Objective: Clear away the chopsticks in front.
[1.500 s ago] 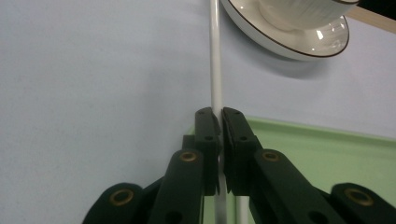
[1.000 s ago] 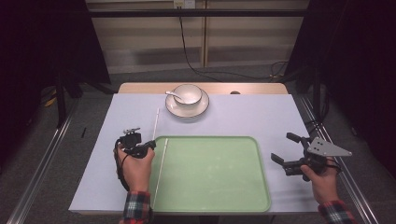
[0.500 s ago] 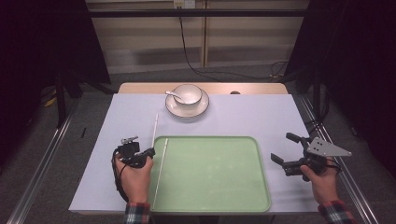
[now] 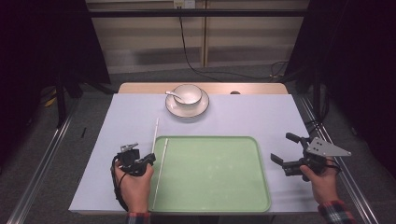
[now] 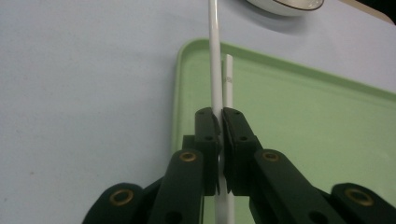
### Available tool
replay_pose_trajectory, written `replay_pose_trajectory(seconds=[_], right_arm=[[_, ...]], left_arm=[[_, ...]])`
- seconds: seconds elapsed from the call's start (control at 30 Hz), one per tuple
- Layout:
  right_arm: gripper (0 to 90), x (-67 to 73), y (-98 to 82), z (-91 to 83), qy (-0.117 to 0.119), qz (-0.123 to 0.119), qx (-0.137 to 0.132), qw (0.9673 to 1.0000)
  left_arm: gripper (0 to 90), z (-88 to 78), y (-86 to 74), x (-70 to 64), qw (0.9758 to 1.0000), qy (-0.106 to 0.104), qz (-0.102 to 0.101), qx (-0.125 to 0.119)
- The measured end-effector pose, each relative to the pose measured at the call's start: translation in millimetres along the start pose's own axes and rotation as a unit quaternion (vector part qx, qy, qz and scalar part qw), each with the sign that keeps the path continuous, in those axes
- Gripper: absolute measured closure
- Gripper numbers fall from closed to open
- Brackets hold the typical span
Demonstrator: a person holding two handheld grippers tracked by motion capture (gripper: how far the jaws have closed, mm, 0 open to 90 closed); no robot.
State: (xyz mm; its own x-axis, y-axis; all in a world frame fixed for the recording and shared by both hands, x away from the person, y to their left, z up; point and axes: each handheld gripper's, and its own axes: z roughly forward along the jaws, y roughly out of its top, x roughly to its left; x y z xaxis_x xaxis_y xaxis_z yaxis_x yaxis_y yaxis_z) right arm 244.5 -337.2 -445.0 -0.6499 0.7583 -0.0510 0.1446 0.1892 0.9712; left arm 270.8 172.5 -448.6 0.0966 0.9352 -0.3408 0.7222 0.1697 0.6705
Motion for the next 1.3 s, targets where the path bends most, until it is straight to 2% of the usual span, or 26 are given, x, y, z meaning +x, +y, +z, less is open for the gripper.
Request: replay_pose_trajectory(seconds=[0.1, 0.13, 0.17, 0.2, 0.47, 0.57, 0.6, 0.8, 1.03, 1.17, 1.2, 1.3], right_arm=[[1.6, 0.2, 0.0, 0.2, 0.000, -0.001, 0.000, 1.0000], [1.6, 0.5, 0.0, 0.3, 0.001, 0.001, 0.001, 1.0000], [1.6, 0.6, 0.1, 0.4, 0.002, 0.001, 0.001, 1.0000], [1.6, 0.7, 0.0, 0.7, 0.000, 0.001, 0.000, 1.0000], [1.6, 0.5, 0.1, 0.4, 0.001, 0.000, 0.001, 1.0000], [1.6, 0.3, 0.1, 0.2, 0.000, -0.001, 0.000, 1.0000], [1.6, 0.3, 0.1, 0.2, 0.000, -0.001, 0.000, 1.0000], [1.6, 0.6, 0.2, 0.7, 0.006, 0.000, 0.003, 1.0000], [1.6, 1.0, 0.6, 0.9, 0.005, 0.001, 0.002, 1.0000], [1.6, 0.6, 0.6, 1.0, 0.008, -0.001, 0.004, 1.0000], [1.6, 0.8, 0.5, 1.1, 0.007, -0.002, 0.005, 1.0000], [1.5, 0.8, 0.6, 0.8, 0.008, -0.002, 0.005, 1.0000]], left_arm=[[85.8, -2.8, -3.9, -0.3, 1.0000, -0.002, -0.005, -0.001], [85.8, -3.8, -4.4, 0.6, 1.0000, -0.001, 0.002, 0.000], [85.8, -4.5, -5.5, -0.6, 1.0000, -0.002, -0.005, -0.002], [85.8, -5.1, -6.0, -0.4, 1.0000, -0.006, -0.004, -0.002], [85.8, -10.1, -12.7, -1.6, 1.0000, -0.004, -0.005, -0.004], [85.8, -12.1, -13.8, -1.3, 1.0000, -0.006, 0.002, -0.003], [85.8, -11.9, -14.8, -2.3, 1.0000, -0.006, -0.005, -0.004], [85.8, -10.5, -20.2, -0.6, 0.9999, -0.006, 0.006, 0.010], [85.8, -14.6, -24.7, -0.8, 0.9999, 0.001, 0.008, 0.010], [85.8, -16.4, -25.9, -2.4, 0.9999, -0.006, 0.010, 0.011], [85.8, -17.0, -26.3, -3.4, 0.9999, 0.000, 0.013, 0.010], [85.8, -16.8, -28.0, -4.1, 0.9998, -0.008, 0.011, 0.012]])
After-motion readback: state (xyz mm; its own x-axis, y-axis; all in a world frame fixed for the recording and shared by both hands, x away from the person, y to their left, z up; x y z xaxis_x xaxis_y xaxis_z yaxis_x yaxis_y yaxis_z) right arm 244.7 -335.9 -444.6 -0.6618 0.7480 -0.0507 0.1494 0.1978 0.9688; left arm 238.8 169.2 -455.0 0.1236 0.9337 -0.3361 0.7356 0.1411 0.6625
